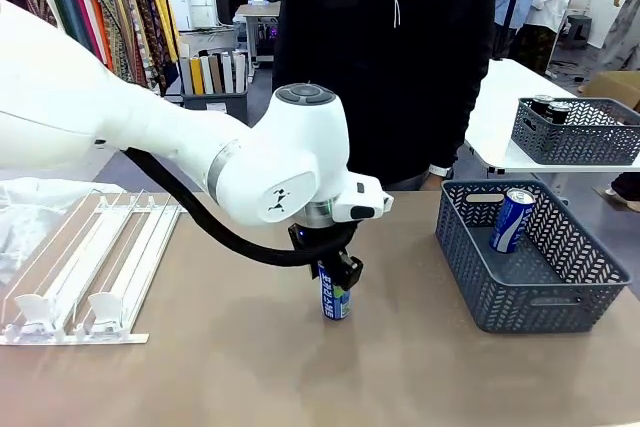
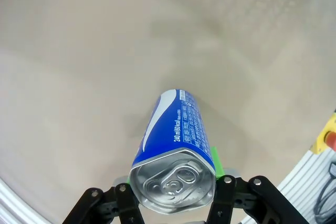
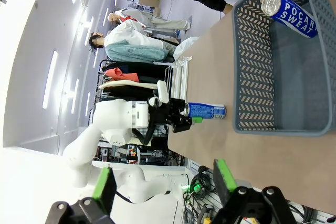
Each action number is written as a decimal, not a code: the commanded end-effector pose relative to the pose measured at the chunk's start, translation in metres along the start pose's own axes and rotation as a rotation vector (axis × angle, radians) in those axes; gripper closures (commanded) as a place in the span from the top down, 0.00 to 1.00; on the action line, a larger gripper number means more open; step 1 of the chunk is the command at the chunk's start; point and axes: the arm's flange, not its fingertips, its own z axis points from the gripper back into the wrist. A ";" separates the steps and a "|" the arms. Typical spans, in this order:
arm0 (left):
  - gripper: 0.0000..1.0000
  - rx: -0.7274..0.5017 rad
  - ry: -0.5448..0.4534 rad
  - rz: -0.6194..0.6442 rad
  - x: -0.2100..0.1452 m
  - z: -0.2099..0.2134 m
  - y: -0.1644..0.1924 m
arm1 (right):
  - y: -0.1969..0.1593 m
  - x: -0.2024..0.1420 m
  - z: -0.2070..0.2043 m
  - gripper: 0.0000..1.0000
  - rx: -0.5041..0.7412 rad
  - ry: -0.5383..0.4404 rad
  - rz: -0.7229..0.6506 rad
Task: Retrieve and store the cans from the dispenser.
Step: Pick up one can from the Automatic Can Dispenser and place it in the middle of the table.
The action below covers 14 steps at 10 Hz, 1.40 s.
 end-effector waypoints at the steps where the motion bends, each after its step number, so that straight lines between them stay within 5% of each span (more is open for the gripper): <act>1: 0.00 -0.009 -0.001 0.065 0.009 0.011 0.009 | 0.002 0.001 0.001 1.00 0.014 -0.007 0.012; 6: 0.00 -0.020 0.054 0.202 0.010 0.005 0.018 | 0.002 0.001 0.001 1.00 0.014 -0.007 0.012; 7: 0.15 -0.016 0.051 0.220 0.009 0.005 0.018 | 0.002 0.001 0.001 1.00 0.014 -0.007 0.012; 8: 0.73 -0.006 0.048 0.224 0.010 0.004 0.018 | 0.002 0.001 0.001 1.00 0.014 -0.007 0.012; 9: 1.00 0.004 0.043 0.226 0.009 0.005 0.018 | 0.002 0.001 0.001 1.00 0.014 -0.007 0.012; 12: 1.00 0.112 -0.035 0.243 -0.001 0.030 0.010 | 0.002 0.001 0.001 1.00 0.014 -0.007 0.012; 14: 1.00 0.148 -0.196 0.285 -0.031 0.101 0.004 | 0.002 0.001 0.001 1.00 0.014 -0.007 0.012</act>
